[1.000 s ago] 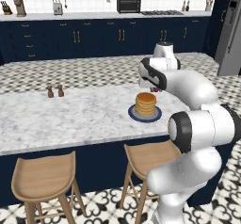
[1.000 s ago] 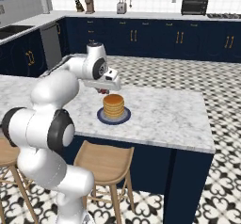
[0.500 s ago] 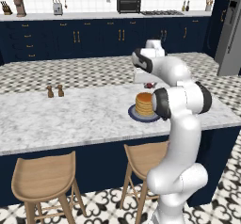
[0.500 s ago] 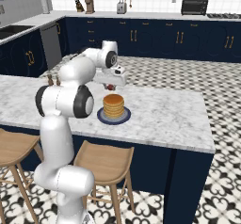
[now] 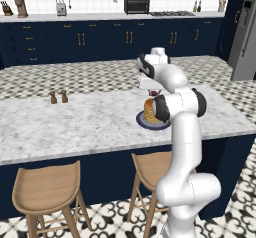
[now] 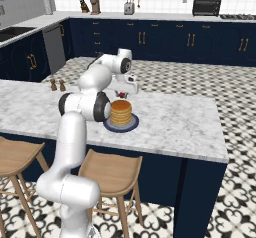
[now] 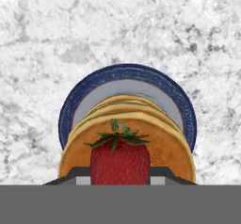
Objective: Take the strawberry from the fridge and place it on top of the pancake, located on the dining counter.
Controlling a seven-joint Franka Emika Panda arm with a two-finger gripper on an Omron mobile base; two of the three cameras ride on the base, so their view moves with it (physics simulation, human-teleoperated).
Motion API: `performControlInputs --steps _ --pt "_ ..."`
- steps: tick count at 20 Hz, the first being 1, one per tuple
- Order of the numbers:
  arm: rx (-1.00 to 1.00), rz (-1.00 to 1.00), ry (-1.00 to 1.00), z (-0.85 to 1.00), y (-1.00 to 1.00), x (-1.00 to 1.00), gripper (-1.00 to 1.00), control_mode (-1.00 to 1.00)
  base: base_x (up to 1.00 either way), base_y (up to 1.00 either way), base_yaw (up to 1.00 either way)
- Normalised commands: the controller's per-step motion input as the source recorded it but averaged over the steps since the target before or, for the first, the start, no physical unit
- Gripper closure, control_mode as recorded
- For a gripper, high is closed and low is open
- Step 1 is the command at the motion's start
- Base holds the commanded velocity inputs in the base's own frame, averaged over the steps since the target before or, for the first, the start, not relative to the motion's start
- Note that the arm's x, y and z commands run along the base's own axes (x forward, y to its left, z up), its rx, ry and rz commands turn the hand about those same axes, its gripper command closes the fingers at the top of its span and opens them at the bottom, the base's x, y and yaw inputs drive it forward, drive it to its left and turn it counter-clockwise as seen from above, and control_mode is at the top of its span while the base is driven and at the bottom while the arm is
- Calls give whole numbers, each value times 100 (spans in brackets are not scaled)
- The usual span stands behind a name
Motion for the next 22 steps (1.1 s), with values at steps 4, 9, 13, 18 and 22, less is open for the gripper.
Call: performControlInputs --steps 4,9,13,18,22 --pt "0 0 4 4 0 -50 100 -100 0 0 0" --pt "0 1 0 1 0 -75 100 -100 0 0 0" --pt "0 4 -2 -50 0 -33 100 -100 0 0 0" --pt "0 4 -19 -25 0 -1 100 -100 0 0 0" --pt "0 3 -17 0 1 0 100 -100 0 0 0"
